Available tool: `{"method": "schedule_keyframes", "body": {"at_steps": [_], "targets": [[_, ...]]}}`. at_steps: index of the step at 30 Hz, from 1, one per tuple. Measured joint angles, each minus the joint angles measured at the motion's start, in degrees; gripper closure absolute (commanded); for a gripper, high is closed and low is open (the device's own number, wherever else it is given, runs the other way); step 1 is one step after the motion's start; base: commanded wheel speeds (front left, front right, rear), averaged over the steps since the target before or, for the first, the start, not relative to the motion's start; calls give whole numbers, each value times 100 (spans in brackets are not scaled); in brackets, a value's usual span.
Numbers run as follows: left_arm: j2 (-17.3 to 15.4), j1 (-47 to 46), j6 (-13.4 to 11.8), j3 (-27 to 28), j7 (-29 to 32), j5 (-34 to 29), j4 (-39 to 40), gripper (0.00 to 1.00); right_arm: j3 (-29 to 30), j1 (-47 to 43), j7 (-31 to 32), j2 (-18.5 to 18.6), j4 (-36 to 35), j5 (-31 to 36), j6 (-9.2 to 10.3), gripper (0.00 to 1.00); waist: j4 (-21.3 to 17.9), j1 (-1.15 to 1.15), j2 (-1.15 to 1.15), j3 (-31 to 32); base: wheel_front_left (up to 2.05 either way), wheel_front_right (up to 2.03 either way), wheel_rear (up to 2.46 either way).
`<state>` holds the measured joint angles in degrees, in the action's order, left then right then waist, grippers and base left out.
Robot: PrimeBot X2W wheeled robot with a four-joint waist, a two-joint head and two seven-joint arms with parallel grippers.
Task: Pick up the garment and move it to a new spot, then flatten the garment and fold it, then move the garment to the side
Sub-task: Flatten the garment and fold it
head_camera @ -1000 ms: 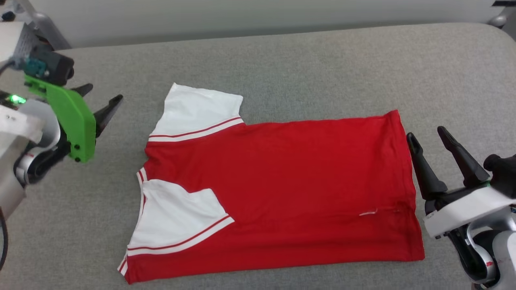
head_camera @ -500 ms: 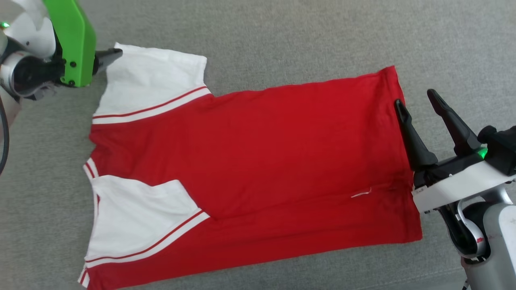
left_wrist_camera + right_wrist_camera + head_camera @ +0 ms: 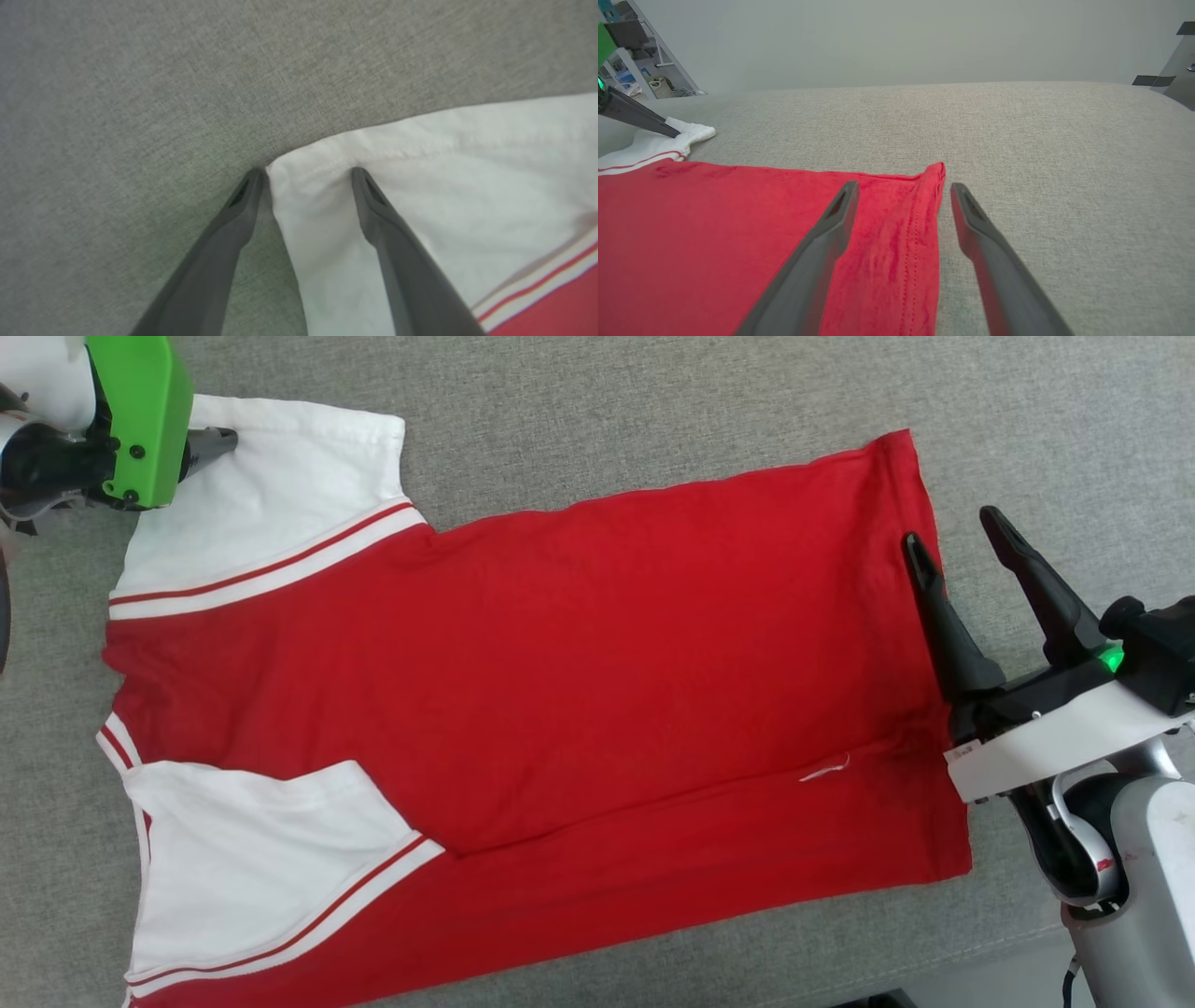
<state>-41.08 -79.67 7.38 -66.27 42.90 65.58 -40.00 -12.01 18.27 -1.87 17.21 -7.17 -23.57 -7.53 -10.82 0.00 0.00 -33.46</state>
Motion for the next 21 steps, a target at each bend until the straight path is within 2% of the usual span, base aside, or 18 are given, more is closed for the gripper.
{"method": "schedule_keyframes", "body": {"at_steps": [1, 7, 11, 16, 21], "targets": [[-4, 1, 0, -23, -2, 1, 10, 100, 8, 11, -9, 11, 5, -1, 0, 0, -2, 0, 0, 11, 0, 0, 0], [49, 116, -1, -233, -371, -8, 151, 100, 165, 114, 24, 140, -38, -31, 0, 0, 56, 0, 0, 186, 0, 0, 0], [134, 220, -1, -378, -731, -78, 245, 100, 304, 393, 339, 495, -96, -35, 0, 0, 148, 0, 0, 361, 0, 0, 0], [201, 275, 0, -493, -1160, -118, 571, 100, 177, 1009, 1312, 1109, -45, -343, 0, 0, 338, 0, 0, 588, 0, 0, 0], [243, 279, 0, -586, -1376, -138, 827, 100, -515, 1625, 2956, 1773, 278, -958, 0, 0, 585, 0, 0, 747, 0, 0, 0]]}}
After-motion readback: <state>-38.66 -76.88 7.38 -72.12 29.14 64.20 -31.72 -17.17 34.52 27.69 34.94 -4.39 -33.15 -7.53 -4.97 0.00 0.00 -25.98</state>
